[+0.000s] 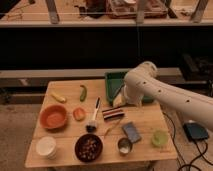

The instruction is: Place sponge in metal cup

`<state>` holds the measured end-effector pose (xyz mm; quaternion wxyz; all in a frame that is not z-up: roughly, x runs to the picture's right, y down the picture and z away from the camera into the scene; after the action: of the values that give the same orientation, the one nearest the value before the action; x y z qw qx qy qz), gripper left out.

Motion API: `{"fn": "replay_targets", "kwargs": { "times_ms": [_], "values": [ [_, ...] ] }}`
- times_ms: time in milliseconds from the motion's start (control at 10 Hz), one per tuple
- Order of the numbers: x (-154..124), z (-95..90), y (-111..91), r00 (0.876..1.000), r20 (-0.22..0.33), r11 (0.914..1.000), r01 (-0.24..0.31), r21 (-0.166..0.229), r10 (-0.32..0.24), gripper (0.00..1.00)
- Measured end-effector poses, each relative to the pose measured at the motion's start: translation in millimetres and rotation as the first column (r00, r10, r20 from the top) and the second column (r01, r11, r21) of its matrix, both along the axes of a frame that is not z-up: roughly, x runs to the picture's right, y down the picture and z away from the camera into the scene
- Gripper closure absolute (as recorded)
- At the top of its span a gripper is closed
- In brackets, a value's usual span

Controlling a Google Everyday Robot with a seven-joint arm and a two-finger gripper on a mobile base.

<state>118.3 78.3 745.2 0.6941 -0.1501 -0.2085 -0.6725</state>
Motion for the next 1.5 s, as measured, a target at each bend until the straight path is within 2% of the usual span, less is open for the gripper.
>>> {"fn": "replay_targets", "kwargs": {
  "times_ms": [700, 1000, 1300, 1500],
  "values": [
    [0.2, 0.4, 0.2, 1.0, 0.0, 1.0, -0.001, -0.001, 0.001, 0.24],
    [2.1, -5.0, -2.2, 0.999, 0.041, 0.9984, -0.024, 0.051, 0.022, 0.24],
    [7.9, 15.4, 19.0, 0.999, 0.052, 0.9997, -0.006, 0.022, 0.005, 0.24],
    [8.3, 32.5, 38.5, 0.997, 0.042, 0.9983, 0.058, -0.007, -0.057, 0.24]
  ]
}}
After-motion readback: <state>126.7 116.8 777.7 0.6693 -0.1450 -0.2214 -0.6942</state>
